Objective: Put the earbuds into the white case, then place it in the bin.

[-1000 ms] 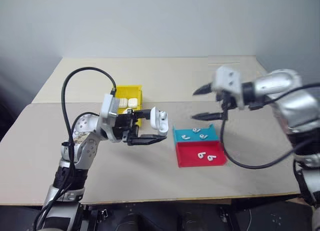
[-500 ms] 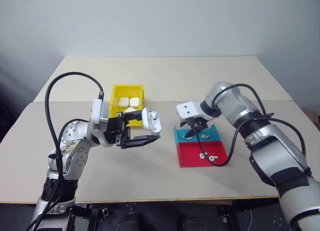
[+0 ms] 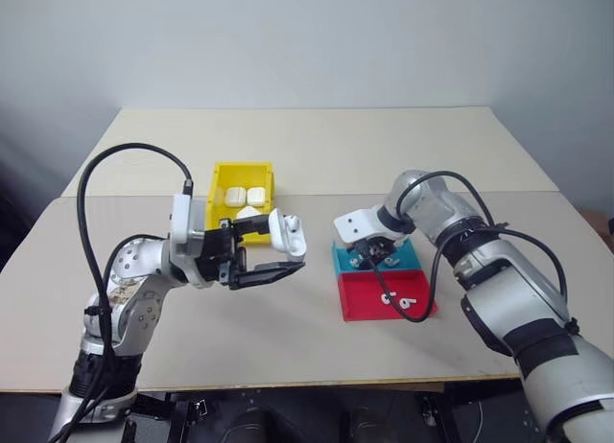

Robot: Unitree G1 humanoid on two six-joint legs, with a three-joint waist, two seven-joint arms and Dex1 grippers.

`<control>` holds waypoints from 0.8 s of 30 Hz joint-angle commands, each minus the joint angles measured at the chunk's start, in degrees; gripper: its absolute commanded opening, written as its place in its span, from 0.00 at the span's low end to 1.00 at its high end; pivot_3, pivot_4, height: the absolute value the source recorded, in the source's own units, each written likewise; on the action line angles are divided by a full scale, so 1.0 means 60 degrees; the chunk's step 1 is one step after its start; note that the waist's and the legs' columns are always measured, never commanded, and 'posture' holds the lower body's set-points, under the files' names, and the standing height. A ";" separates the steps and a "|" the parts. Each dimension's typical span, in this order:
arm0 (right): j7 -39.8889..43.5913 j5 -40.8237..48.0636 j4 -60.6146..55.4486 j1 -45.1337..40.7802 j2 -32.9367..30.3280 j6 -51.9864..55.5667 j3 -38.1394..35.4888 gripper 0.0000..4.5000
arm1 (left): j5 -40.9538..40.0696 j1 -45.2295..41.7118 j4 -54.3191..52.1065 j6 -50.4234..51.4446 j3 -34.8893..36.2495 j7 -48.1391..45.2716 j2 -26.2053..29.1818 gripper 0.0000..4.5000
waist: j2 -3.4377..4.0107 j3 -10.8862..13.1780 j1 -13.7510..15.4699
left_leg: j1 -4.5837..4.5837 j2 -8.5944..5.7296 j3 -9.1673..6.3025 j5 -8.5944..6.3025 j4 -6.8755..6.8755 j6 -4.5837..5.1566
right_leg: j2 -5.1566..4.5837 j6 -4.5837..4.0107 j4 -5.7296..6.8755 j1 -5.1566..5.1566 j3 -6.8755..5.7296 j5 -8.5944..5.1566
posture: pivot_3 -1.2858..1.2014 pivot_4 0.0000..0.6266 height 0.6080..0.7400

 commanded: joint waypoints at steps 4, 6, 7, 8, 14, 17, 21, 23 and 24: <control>-0.0137 -0.0236 0.0070 0.0023 -0.0010 -0.0402 -0.0198 0.59 | -0.0214 0.0044 -0.0460 0.0007 0.0193 0.0173 0.0103 0.62 | 0.0000 0.0000 -0.0004 | 0.0005 0.0000 0.0000 0.0000 0.0000 0.0000 | 0.0000 0.0000 0.0001 0.0003 0.0000 0.0000 | 0.52 0.24 1.00; -0.0158 -0.0291 0.0078 0.0065 -0.0005 -0.0475 -0.0178 0.51 | -0.0222 0.0054 -0.0479 0.0007 0.0190 0.0199 0.0110 0.62 | 0.0000 0.0000 -0.0007 | 0.0007 0.0000 0.0000 0.0000 0.0000 -0.0001 | 0.0000 0.0000 0.0001 0.0005 0.0000 0.0000 | 0.52 0.24 1.00; -0.0161 -0.0305 0.0075 0.0089 -0.0003 -0.0487 -0.0182 0.44 | -0.0230 0.0067 -0.0501 0.0009 0.0188 0.0215 0.0114 0.62 | 0.0000 0.0000 -0.0008 | 0.0008 0.0000 0.0000 0.0000 0.0000 -0.0001 | 0.0000 0.0000 0.0001 0.0005 0.0000 0.0000 | 0.52 0.24 1.00; -0.0138 -0.0302 0.0062 0.0118 0.0002 -0.0487 -0.0196 0.36 | -0.0237 0.0075 -0.0520 0.0010 0.0188 0.0233 0.0117 0.62 | 0.0000 0.0000 -0.0008 | 0.0008 0.0001 0.0000 0.0000 0.0000 -0.0001 | 0.0000 0.0000 0.0001 0.0006 0.0000 0.0000 | 0.52 0.24 1.00; 0.0015 -0.0125 -0.0175 0.0330 0.0031 -0.0202 -0.0445 0.14 | -0.0307 0.0114 -0.0499 0.0021 0.0198 0.0234 0.0189 0.62 | 0.0001 -0.0001 -0.0007 | 0.0016 0.0001 0.0000 0.0000 0.0000 -0.0001 | 0.0001 0.0000 0.0001 0.0014 0.0000 0.0000 | 0.52 0.24 1.00; 0.0055 -0.0077 -0.0498 0.0527 -0.0071 0.0039 -0.0649 0.14 | -0.0317 0.0043 -0.0424 0.0030 0.0165 0.0216 0.0184 0.62 | 0.0001 -0.0001 -0.0007 | 0.0018 0.0001 -0.0001 0.0000 -0.0001 -0.0001 | 0.0001 0.0000 0.0001 0.0015 0.0000 0.0000 | 0.52 0.24 1.00; 0.0066 0.0553 -0.1305 0.0666 -0.0456 0.1098 -0.1544 0.14 | -0.0346 -0.0179 -0.0225 0.0027 0.0062 0.0071 0.0117 0.62 | 0.0001 -0.0001 0.0017 | 0.0018 0.0001 0.0000 0.0001 -0.0002 -0.0001 | 0.0001 0.0000 0.0001 0.0016 0.0000 0.0000 | 0.52 0.24 1.00; 0.0200 0.1100 -0.1990 0.0770 -0.0725 0.1952 -0.2180 0.14 | -0.0345 -0.0342 -0.0082 0.0030 0.0030 -0.0025 0.0085 0.62 | 0.0003 0.0001 0.0027 | 0.0010 0.0000 -0.0001 0.0001 0.0000 -0.0001 | 0.0000 0.0000 0.0001 0.0012 -0.0001 0.0000 | 0.52 0.24 1.00; 0.0243 0.1574 -0.2614 0.0921 -0.0920 0.2713 -0.2679 0.14 | -0.0339 -0.0476 0.0050 0.0025 0.0007 -0.0085 0.0050 0.62 | 0.0004 0.0002 0.0037 | 0.0006 -0.0001 0.0001 0.0001 0.0000 -0.0001 | -0.0001 0.0000 -0.0001 0.0008 0.0000 0.0001 | 0.52 0.24 1.00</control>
